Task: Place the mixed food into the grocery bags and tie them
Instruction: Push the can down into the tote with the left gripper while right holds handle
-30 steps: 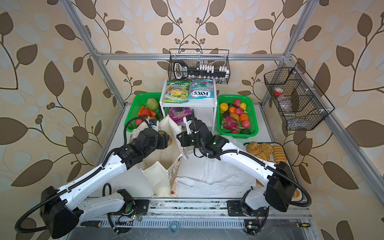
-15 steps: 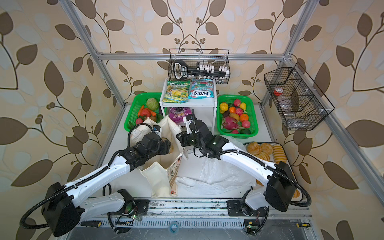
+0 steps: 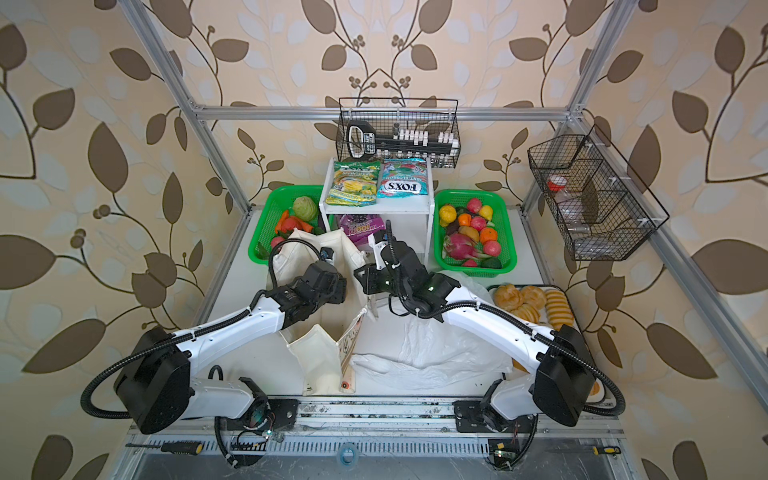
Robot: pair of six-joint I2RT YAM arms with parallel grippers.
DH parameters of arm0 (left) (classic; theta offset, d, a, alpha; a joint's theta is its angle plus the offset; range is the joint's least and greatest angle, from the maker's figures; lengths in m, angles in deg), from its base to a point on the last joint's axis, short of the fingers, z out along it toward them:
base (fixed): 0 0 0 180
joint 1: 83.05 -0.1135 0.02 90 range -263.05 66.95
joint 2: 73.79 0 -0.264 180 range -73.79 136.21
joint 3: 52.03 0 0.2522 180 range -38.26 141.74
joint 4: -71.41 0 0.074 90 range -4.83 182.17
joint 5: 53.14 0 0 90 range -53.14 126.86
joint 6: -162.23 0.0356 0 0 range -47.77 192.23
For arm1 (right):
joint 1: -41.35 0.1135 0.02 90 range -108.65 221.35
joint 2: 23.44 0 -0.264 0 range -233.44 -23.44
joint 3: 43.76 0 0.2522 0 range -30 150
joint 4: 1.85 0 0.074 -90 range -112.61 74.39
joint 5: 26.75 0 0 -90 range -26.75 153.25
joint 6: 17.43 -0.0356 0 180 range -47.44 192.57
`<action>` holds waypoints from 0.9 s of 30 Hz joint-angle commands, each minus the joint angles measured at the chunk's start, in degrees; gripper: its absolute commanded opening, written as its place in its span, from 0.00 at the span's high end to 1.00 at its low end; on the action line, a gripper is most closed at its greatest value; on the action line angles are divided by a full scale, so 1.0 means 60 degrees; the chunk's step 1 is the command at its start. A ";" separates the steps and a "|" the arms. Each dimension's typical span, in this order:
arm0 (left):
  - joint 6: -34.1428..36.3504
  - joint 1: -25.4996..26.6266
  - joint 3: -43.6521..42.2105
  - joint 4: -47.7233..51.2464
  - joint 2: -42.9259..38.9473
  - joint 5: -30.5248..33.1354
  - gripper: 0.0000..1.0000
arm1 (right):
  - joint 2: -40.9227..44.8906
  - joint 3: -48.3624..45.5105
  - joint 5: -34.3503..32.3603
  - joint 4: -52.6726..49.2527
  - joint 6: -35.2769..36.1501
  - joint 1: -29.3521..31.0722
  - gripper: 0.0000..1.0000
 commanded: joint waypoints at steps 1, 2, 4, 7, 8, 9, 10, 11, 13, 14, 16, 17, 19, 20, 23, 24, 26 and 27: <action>-0.0052 -0.0022 0.0343 -0.0970 0.0009 0.0300 0.89 | 0.0201 -0.0152 0.0186 0.0104 -0.0124 0.0002 0.81; -0.0060 -0.0021 0.0216 -0.1035 0.0008 0.0301 0.89 | 0.0188 -0.0153 0.0179 0.0105 -0.0127 0.0001 0.81; -0.0060 -0.0014 0.0031 -0.1076 0.0040 0.0343 0.89 | 0.0183 -0.0209 0.0190 0.0126 -0.0158 -0.0009 0.81; -0.0079 -0.0022 -0.0196 -0.1084 0.0149 0.0433 0.89 | 0.0175 -0.0232 0.0208 0.0132 -0.0181 -0.0026 0.81; -0.0108 -0.0021 -0.0263 -0.1099 0.0182 0.0413 0.89 | 0.0170 -0.0252 0.0206 0.0126 -0.0186 -0.0033 0.81; -0.0163 -0.0021 -0.0327 -0.1117 0.0225 0.0330 0.89 | 0.0183 -0.0250 0.0208 0.0115 -0.0184 -0.0040 0.81; -0.0195 -0.0002 -0.0415 -0.1135 0.0248 0.0253 0.88 | 0.0185 -0.0268 0.0202 0.0119 -0.0192 -0.0049 0.81; -0.0244 -0.0020 -0.0476 -0.1150 0.0285 0.0147 0.87 | 0.0199 -0.0272 0.0183 0.0129 -0.0202 -0.0056 0.81; -0.0353 -0.0021 -0.0509 -0.1044 0.0323 0.0111 0.86 | 0.0223 -0.0298 0.0193 0.0119 -0.0218 -0.0082 0.81; -0.0352 -0.0006 -0.0514 -0.0985 0.0323 0.0111 0.86 | 0.0232 -0.0314 0.0192 0.0130 -0.0205 -0.0076 0.81; -0.0334 -0.0010 -0.0531 -0.0956 0.0317 0.0211 0.86 | 0.0228 -0.0328 0.0191 0.0132 -0.0219 -0.0094 0.81; -0.0314 -0.0012 -0.0553 -0.0972 0.0309 0.0269 0.85 | 0.0235 -0.0329 0.0180 0.0134 -0.0225 -0.0100 0.81; -0.0267 -0.0018 -0.0585 -0.1025 0.0341 0.0310 0.85 | 0.0231 -0.0314 0.0222 0.0132 -0.0224 -0.0115 0.81; -0.0260 -0.0013 -0.0605 -0.1046 0.0391 0.0281 0.85 | 0.0228 -0.0314 0.0222 0.0127 -0.0230 -0.0115 0.81; -0.0249 -0.0002 -0.0631 -0.1135 0.0666 0.0004 0.84 | 0.0262 -0.0329 0.0200 0.0130 -0.0227 -0.0115 0.80; -0.0300 -0.0011 -0.0609 -0.1110 0.0784 -0.0073 0.84 | 0.0265 -0.0338 0.0193 0.0141 -0.0246 -0.0115 0.80; -0.0420 -0.0015 -0.0561 -0.1035 0.1178 -0.0145 0.84 | 0.0248 -0.0337 0.0208 0.0147 -0.0244 -0.0125 0.80; -0.0484 -0.0006 -0.0574 -0.0993 0.1289 -0.0160 0.84 | 0.0264 -0.0332 0.0208 0.0145 -0.0246 -0.0129 0.80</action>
